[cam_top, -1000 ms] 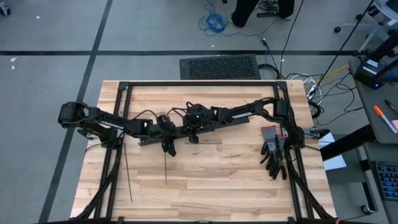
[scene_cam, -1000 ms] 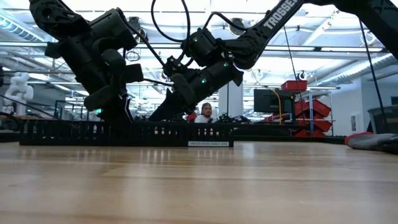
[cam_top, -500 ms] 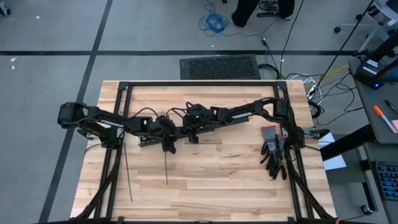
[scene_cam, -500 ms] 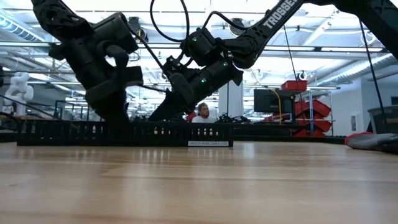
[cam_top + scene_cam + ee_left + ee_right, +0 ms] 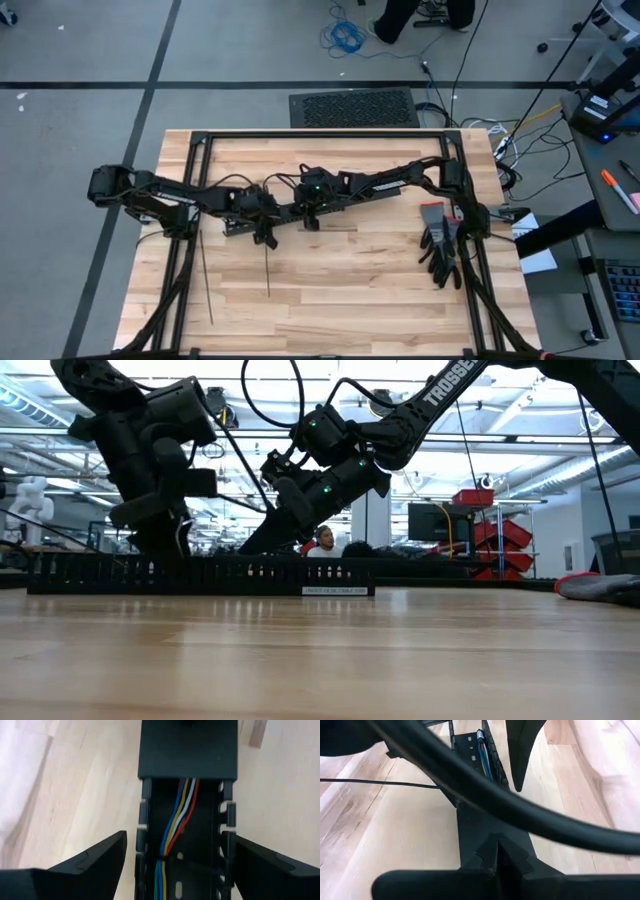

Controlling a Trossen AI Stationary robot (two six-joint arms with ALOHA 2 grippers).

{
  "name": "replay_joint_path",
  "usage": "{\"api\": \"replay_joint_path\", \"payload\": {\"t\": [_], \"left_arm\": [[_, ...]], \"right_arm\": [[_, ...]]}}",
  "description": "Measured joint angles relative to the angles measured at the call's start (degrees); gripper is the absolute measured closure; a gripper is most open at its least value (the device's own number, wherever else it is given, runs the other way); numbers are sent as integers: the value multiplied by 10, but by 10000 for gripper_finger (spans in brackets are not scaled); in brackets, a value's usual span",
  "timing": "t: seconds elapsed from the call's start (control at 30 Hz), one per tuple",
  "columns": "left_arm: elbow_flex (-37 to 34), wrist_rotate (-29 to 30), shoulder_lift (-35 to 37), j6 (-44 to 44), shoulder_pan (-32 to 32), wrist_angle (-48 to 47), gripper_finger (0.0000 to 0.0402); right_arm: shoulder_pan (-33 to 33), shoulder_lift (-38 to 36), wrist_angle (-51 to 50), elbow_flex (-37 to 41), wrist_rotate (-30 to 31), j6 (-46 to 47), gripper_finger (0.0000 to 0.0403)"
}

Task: Ziptie cables
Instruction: Close the black cable duct with the cable duct cover

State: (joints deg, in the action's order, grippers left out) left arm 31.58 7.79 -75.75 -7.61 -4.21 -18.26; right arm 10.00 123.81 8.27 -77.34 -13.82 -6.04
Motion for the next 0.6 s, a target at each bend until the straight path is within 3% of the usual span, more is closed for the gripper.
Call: {"api": "replay_joint_path", "payload": {"t": [0.43, 0.6], "left_arm": [[-50, 5, 8, 36, 0, 106, 84], [-84, 8, 42, 36, 0, 148, 84]], "right_arm": [[0, 0, -2, 0, 0, 7, 403], [0, 0, -4, 0, 0, 9, 403]]}}
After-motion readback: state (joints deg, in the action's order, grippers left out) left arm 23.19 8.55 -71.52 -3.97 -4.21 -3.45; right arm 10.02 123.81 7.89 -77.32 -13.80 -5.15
